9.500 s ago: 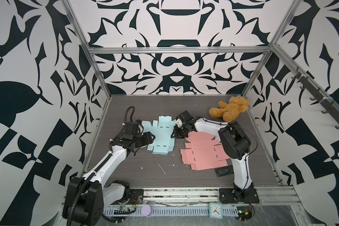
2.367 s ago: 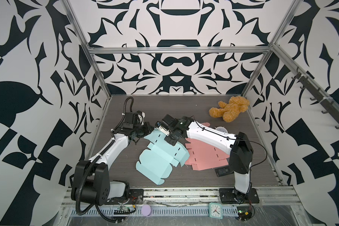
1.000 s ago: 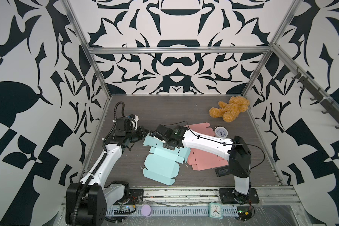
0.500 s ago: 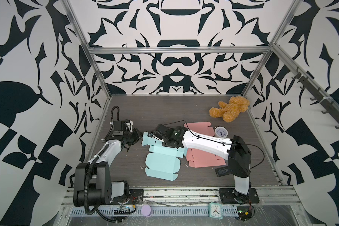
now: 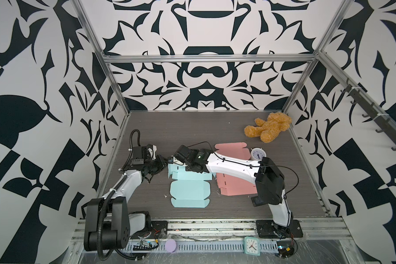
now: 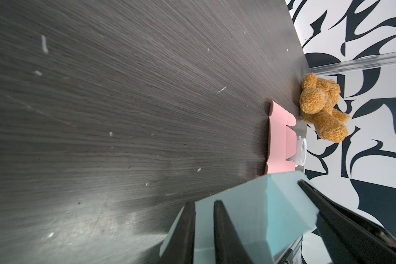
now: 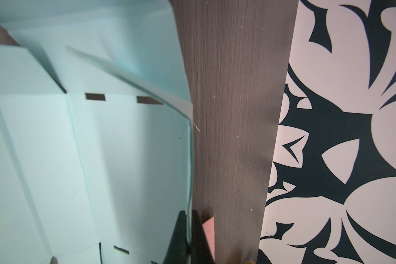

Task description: Fold the paper box

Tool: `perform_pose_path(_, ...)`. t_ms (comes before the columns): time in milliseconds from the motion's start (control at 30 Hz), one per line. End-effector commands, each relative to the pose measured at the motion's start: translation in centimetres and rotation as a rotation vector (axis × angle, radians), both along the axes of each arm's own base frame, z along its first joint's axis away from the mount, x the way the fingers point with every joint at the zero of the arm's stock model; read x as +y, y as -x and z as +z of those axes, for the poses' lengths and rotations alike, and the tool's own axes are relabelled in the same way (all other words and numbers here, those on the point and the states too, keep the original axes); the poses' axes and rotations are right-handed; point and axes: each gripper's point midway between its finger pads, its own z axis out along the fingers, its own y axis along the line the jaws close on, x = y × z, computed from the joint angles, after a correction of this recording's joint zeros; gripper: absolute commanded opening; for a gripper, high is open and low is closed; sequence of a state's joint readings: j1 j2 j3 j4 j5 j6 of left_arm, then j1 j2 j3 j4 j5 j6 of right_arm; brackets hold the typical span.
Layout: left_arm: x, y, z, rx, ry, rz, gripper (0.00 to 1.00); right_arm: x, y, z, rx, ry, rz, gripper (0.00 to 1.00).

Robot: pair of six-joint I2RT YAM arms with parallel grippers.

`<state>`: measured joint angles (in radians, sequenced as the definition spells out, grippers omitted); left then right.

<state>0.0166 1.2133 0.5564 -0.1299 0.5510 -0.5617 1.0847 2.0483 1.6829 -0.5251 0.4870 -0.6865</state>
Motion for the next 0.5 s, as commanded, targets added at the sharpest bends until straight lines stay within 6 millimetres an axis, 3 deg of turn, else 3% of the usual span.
perform_pose_path(0,-0.5,0.8,0.1,0.001,0.036,-0.019,0.20,1.2,-0.3,1.8,-0.069,-0.033,0.063,0.00)
perform_pose_path(267,-1.1,2.2,-0.3,-0.003,0.033,-0.024,0.23,2.0,0.4,1.3,-0.172,-0.024,0.190,0.00)
perform_pose_path(467,-1.1,2.8,-1.3,-0.010,0.038,-0.014,0.25,2.4,0.3,2.3,-0.265,-0.059,0.239,0.00)
